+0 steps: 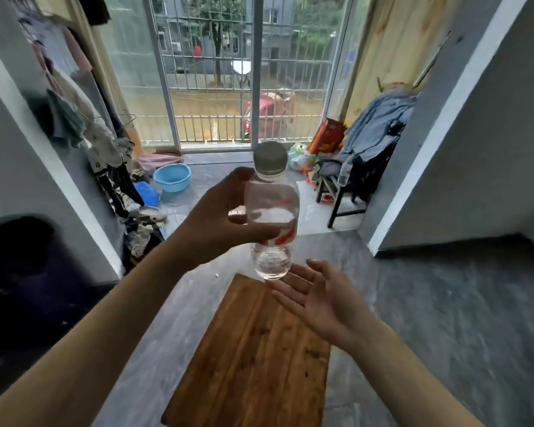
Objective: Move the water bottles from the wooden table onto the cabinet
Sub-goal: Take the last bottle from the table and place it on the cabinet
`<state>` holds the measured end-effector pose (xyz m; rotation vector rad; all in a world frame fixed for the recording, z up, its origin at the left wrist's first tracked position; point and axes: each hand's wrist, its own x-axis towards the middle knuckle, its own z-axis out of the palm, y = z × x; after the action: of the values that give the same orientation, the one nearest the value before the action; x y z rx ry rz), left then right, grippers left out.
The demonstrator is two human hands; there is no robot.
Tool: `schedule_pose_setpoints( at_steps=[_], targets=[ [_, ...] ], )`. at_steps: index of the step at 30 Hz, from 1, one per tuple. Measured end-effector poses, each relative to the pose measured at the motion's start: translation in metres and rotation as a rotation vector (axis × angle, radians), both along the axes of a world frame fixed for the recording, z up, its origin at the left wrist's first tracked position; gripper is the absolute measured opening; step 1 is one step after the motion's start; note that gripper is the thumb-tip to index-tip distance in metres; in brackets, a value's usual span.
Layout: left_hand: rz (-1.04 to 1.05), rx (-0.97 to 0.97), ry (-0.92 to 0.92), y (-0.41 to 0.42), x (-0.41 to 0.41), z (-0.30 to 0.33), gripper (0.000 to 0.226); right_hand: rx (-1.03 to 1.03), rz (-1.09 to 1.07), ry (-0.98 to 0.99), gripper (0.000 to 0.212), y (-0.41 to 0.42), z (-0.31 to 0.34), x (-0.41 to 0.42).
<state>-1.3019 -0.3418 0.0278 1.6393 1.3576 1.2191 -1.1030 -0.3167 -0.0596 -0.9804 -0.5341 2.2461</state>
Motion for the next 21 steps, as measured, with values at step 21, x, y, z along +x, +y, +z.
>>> schedule_pose_setpoints(
  at_steps=[21],
  targets=[
    [-0.76, 0.11, -0.018, 0.014, 0.159, 0.016, 0.058, -0.035, -0.621, -0.062, 0.059, -0.135, 0.026, 0.129]
  ],
)
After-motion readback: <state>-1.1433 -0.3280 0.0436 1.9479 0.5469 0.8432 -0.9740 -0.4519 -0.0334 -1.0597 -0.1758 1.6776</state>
